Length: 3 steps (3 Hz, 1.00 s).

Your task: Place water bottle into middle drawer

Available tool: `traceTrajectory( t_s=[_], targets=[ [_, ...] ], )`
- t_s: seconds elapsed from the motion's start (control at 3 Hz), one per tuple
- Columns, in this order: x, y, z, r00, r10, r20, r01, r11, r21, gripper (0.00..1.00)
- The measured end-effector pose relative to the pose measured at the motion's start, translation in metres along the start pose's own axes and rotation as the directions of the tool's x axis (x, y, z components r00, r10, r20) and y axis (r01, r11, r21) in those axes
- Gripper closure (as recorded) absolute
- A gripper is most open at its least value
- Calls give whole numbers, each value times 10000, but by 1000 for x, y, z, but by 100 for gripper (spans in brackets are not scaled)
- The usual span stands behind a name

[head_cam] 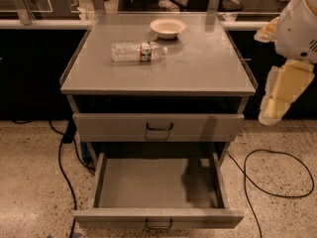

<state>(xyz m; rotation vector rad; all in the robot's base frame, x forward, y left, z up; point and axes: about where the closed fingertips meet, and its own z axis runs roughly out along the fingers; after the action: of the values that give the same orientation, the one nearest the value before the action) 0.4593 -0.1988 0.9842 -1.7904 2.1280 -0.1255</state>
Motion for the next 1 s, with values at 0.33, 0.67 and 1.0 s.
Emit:
traceTrajectory(
  t_s=[0.33, 0.67, 1.0],
  targets=[
    [-19, -12, 6, 9979, -586, 269, 585, 9983, 71, 0],
    [-44, -22, 11, 9901, -1300, 532, 1295, 9915, 114, 0],
    [-79, -35, 15, 9769, -1994, 769, 1987, 9799, 165, 0]
  ],
)
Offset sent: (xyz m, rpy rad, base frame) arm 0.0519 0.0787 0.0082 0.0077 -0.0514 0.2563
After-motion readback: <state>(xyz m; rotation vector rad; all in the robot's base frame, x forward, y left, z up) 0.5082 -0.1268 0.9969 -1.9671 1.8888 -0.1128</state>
